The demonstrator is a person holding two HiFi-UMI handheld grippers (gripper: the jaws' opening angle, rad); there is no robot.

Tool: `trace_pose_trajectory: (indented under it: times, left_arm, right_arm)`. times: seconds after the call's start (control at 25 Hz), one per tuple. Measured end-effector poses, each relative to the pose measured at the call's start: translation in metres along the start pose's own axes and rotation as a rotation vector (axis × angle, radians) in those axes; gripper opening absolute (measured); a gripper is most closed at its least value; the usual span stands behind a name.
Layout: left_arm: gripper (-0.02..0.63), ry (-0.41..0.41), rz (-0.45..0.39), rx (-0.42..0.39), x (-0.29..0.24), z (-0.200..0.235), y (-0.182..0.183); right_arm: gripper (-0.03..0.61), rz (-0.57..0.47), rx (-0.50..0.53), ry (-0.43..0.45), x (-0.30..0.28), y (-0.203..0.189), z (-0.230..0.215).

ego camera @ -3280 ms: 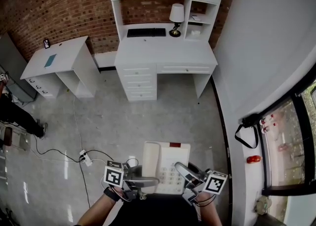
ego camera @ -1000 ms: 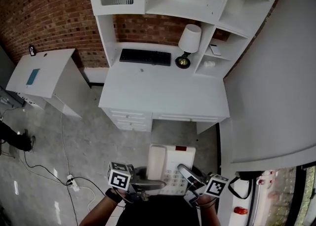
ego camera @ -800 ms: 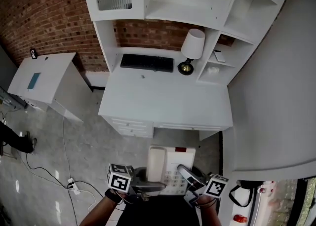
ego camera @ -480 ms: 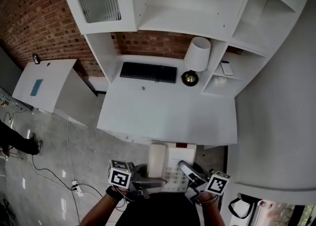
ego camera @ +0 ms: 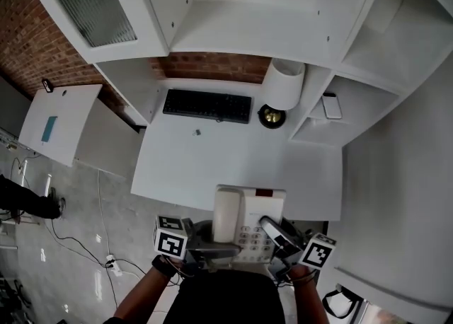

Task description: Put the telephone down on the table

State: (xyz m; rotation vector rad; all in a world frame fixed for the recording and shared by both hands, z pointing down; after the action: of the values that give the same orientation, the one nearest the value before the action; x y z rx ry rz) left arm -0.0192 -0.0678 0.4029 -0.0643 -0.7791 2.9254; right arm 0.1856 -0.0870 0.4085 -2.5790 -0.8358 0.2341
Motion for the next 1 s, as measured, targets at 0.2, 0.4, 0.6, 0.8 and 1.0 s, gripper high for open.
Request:
trace_pose_trajectory:
  times: [0.2, 0.4, 0.6, 0.8, 1.0]
  left_arm:
    - [0.422, -0.022, 0.007, -0.003, 0.003, 0.023, 0.026]
    - [0.422, -0.036, 0.013, 0.008, 0.013, 0.042, 0.050]
    - [0.422, -0.048, 0.005, 0.006, 0.025, 0.068, 0.067]
    - [0.422, -0.052, -0.006, 0.023, 0.031, 0.105, 0.078]
    - [0.422, -0.062, -0.011, 0.029, 0.035, 0.155, 0.080]
  right_arm:
    - [0.235, -0.003, 0.005, -0.012, -0.024, 0.021, -0.009]
    - [0.235, -0.012, -0.002, -0.044, -0.048, 0.027, -0.020]
    - [0.233, -0.020, 0.008, -0.057, -0.074, 0.032, -0.035]
    - [0.233, -0.007, 0.007, -0.051, -0.102, 0.039, -0.061]
    - [0.230, -0.004, -0.016, -0.063, -0.122, 0.035, -0.108]
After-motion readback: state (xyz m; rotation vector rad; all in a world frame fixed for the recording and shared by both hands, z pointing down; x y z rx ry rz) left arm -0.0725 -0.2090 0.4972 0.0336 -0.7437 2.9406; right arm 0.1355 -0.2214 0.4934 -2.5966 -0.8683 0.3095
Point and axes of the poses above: the fingertips, and each gripper's own axes: x backward along the fingers, z to its left, y out of its top, the point moved 8 cm from there along x, backward along the fingers
